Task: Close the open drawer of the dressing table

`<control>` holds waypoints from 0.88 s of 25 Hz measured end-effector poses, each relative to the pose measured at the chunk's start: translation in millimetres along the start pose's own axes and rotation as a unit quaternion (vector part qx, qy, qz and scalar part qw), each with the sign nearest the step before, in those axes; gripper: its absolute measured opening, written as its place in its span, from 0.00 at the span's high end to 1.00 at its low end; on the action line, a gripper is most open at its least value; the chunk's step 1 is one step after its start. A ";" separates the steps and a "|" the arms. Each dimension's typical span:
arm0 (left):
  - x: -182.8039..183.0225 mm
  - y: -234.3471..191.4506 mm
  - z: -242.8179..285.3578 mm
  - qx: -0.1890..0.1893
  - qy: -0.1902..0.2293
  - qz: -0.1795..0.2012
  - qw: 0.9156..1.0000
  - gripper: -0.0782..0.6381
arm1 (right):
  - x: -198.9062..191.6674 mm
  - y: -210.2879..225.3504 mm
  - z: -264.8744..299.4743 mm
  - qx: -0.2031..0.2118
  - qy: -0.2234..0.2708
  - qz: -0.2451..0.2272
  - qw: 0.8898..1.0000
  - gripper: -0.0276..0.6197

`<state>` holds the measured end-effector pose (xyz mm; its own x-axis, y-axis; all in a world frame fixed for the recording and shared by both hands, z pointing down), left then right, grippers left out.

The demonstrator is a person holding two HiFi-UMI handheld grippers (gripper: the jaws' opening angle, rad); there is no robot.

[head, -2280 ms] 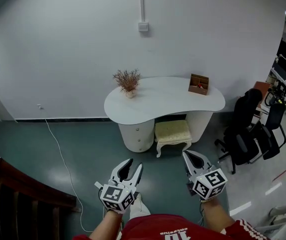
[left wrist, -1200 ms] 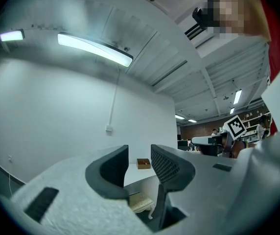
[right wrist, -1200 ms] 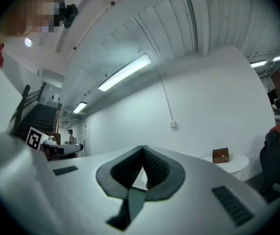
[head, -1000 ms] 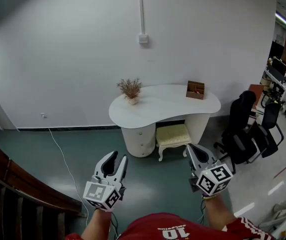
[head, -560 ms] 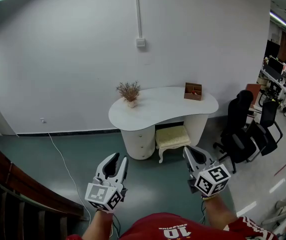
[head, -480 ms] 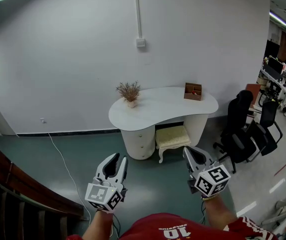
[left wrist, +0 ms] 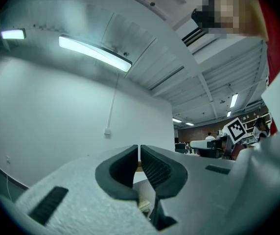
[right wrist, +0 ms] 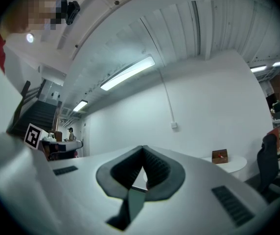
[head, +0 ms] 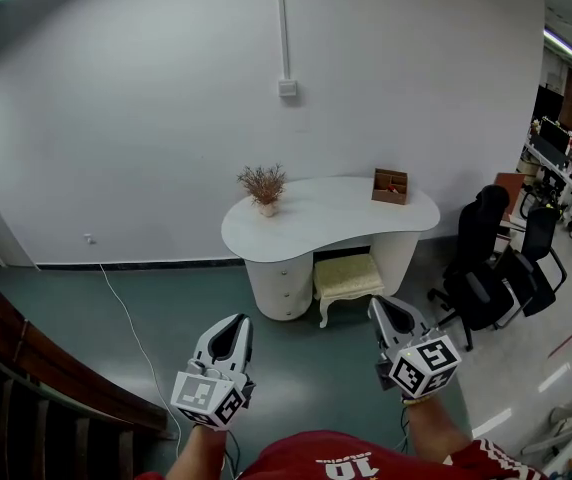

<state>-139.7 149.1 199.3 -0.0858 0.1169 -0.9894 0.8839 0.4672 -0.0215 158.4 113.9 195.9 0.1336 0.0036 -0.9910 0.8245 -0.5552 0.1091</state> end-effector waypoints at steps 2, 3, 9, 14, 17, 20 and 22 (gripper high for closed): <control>2.2 -1.1 -1.4 0.003 0.001 0.006 1.000 0.91 | 0.5 -1.1 0.6 -0.001 0.002 0.000 1.000 0.95; 2.4 -1.5 -2.1 0.004 0.000 0.008 1.000 0.91 | 0.5 -1.9 0.7 -0.002 0.003 0.000 1.000 0.95; 2.6 -3.6 -6.5 0.010 0.001 0.004 1.000 0.91 | -1.7 -3.6 -0.1 -0.007 0.007 -0.002 1.000 0.95; -2.6 -6.3 -7.4 0.012 -0.002 -0.004 1.000 0.91 | -6.8 -4.4 0.5 -0.014 0.001 -0.018 1.000 0.95; -3.8 -7.8 -8.4 0.011 0.002 -0.022 1.000 0.91 | -8.9 -5.1 2.2 -0.011 0.000 -0.017 1.000 0.95; -1.9 -7.2 -9.4 0.017 0.004 -0.016 1.000 0.91 | -9.8 -6.8 3.5 -0.005 -0.001 -0.019 1.000 0.95; -1.2 -6.7 -9.4 0.021 0.003 -0.011 1.000 0.91 | -9.6 -7.5 4.2 -0.004 -0.001 -0.019 1.000 0.95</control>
<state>-149.8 154.0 202.0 -0.1079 0.1117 -0.9879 0.9000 0.4331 -0.0493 148.7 114.5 204.3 0.0999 0.0229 -0.9947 0.8329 -0.5488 0.0710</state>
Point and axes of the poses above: the fingertips, and each gripper's own axes: z forward along the fingers, y to its right, x out of its top, the point moved 6 cm from there along -z, backward along the fingers, and after that the axes turned 1 degree about -y, right-handed, at the moved point
